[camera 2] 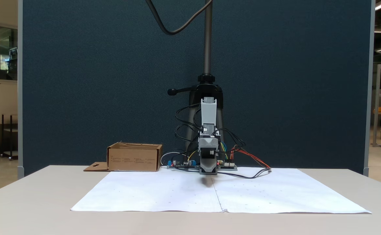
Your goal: Grasp a green dice and put it in the bin.
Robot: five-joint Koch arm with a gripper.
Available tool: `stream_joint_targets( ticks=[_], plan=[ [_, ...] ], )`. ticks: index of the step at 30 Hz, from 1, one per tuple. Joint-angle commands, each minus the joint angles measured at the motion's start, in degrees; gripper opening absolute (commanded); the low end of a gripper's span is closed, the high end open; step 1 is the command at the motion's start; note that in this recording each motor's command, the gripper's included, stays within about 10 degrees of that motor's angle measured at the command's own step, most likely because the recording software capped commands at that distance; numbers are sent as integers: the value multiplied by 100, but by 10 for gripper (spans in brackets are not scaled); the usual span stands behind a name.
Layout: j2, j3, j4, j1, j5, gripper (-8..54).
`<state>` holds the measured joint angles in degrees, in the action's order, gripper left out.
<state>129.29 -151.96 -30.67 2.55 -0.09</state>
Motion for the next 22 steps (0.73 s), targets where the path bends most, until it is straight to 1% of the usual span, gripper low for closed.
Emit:
stream_joint_targets(
  ticks=[1,7,12,22],
  plan=[
    [615,-861,-974,-79,-308,424],
    [642,-1018,-1817,-264,-316,425],
    [633,-1018,-1817,-229,-299,452],
    [633,-1018,-1817,-264,-299,452]
  ],
)
